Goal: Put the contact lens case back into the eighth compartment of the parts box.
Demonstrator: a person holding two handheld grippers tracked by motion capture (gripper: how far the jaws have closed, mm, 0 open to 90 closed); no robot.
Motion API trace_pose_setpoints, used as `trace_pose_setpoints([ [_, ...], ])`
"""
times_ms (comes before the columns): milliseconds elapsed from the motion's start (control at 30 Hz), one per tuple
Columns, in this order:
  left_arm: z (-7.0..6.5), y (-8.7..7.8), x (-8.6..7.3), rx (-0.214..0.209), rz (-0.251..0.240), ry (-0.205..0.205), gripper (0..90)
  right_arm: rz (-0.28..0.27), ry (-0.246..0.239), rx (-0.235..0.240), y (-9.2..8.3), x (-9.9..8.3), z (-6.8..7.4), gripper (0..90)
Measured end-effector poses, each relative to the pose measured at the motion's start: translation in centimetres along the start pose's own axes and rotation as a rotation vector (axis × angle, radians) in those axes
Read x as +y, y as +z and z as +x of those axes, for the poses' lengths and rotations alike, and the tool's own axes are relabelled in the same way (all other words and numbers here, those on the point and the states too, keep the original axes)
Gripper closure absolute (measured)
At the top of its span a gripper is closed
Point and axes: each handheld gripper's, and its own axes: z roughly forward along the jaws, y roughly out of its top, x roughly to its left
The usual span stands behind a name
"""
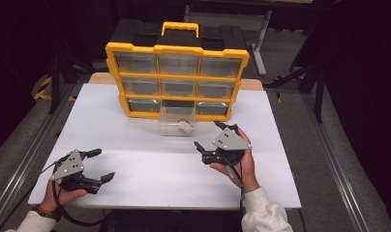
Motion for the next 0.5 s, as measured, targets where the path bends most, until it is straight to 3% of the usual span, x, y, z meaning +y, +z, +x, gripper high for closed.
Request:
trace_pose_setpoints([
  [500,0.0,0.3,0.2,-0.01,0.009,0.011,7.8,0.054,-0.01,-0.019,-1.8,-2.9,0.3,12.1],
])
